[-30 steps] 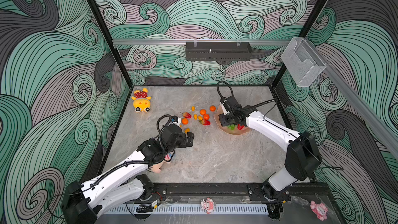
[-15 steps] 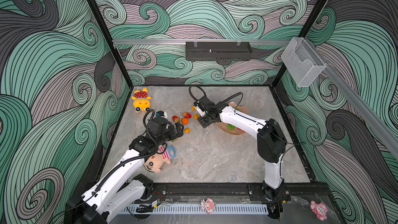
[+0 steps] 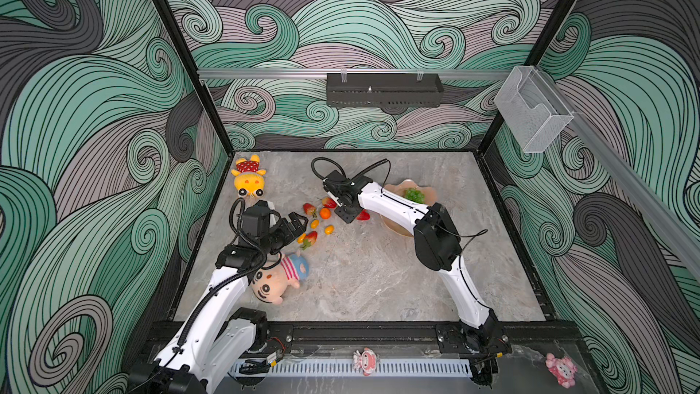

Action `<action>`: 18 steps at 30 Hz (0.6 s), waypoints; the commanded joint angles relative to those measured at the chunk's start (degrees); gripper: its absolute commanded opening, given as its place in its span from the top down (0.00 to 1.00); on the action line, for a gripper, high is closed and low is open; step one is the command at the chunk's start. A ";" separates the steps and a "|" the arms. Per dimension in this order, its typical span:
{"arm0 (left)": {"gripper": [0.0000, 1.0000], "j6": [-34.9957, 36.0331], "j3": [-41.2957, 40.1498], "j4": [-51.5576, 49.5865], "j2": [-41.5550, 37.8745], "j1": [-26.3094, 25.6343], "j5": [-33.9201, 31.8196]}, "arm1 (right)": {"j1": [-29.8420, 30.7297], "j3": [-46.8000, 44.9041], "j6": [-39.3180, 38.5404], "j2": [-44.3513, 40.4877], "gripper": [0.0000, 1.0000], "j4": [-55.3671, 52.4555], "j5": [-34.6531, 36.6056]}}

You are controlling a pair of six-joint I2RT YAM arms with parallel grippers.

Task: Arrange fruit in a fruit bowl
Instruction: Pick up the fruit from the center of the table.

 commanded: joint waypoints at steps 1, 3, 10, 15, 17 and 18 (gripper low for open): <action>0.01 -1.49 -0.35 1.23 -1.08 2.67 4.79 | 0.50 3.02 -1.36 2.00 0.61 -4.50 3.85; 0.01 -1.61 -0.62 1.24 -1.24 3.88 5.78 | 0.50 4.03 -1.67 3.06 0.61 -5.01 4.52; 0.01 -1.16 -0.88 0.48 -1.43 4.96 6.93 | 0.50 7.27 -3.21 5.99 0.63 -6.23 6.21; 0.01 -0.64 -0.97 -0.19 -1.16 4.96 7.30 | 0.57 10.33 -3.53 8.37 0.64 -7.44 5.71; 0.01 -0.63 -1.14 -0.33 -1.30 4.95 7.31 | 0.59 11.41 -3.62 9.38 0.64 -8.00 5.86; 0.01 -0.63 -1.21 -0.32 -1.35 4.96 7.31 | 0.58 11.87 -3.69 9.78 0.64 -8.25 5.94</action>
